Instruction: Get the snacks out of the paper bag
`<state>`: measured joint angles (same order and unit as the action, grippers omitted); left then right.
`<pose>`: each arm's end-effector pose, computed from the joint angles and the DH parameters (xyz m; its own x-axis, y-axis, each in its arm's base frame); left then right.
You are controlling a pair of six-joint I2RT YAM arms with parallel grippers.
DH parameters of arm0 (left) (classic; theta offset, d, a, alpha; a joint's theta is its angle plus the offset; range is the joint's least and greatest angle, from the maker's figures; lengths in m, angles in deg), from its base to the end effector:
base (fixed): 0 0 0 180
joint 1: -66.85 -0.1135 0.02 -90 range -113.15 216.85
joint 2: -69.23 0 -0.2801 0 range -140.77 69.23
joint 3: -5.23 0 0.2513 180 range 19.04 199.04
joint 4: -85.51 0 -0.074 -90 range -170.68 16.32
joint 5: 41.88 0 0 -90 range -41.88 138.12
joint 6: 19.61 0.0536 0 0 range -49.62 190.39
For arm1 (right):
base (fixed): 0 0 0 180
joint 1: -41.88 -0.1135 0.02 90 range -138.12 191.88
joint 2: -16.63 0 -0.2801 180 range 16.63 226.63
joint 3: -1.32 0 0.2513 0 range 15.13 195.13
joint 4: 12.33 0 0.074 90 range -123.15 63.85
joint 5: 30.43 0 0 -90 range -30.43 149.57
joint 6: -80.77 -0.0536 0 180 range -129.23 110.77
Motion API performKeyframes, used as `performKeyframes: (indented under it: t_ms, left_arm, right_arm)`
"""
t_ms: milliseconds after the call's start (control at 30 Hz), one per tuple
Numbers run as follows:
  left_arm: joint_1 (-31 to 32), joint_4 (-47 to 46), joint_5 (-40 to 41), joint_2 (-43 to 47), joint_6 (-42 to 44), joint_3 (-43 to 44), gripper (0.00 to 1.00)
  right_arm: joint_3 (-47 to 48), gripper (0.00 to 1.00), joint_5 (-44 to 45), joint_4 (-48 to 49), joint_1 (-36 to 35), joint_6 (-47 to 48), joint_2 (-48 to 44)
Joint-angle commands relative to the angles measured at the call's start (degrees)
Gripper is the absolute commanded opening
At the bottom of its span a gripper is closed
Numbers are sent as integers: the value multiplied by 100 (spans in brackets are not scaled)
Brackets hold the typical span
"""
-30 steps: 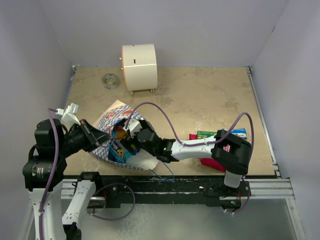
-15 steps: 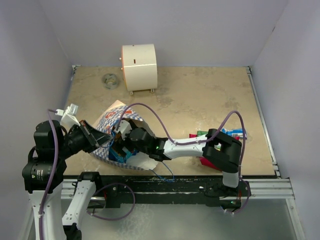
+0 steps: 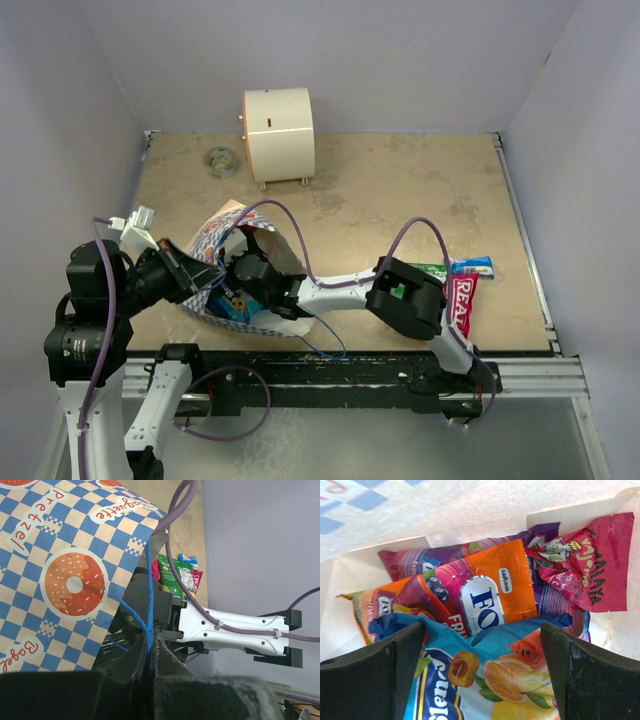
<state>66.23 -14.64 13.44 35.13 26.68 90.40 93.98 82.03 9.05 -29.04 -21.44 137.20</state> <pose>0.0498 -0.0300 0.4092 -0.6864 -0.5757 -0.4443 0.0214 0.5947 -0.8037 0.1852 0.4727 0.2230 -0.1948 0.0347 -0.9802 -0.7245 0.6686 0.1677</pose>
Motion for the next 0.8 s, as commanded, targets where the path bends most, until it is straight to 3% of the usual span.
performKeyframes:
  t_ms: [0,100,167,367,467,767]
  left_arm:
    - [24,-34,-303,9,69,186,0]
    - [22,38,-245,59,96,171,0]
    - [25,88,-202,94,114,133,0]
    - [24,129,17,81,83,78,0]
    - [24,151,141,54,48,120,0]
    - [21,11,297,-58,-81,158,0]
  right_arm:
    - [347,97,719,-469,67,-183,269]
    - [271,83,907,-712,83,-156,246]
    - [-12,61,864,-541,86,-30,43]
    - [-348,18,345,-179,82,654,-363]
    - [-390,6,-40,-128,85,768,-579]
    - [-1001,0,-1214,223,86,891,-1594]
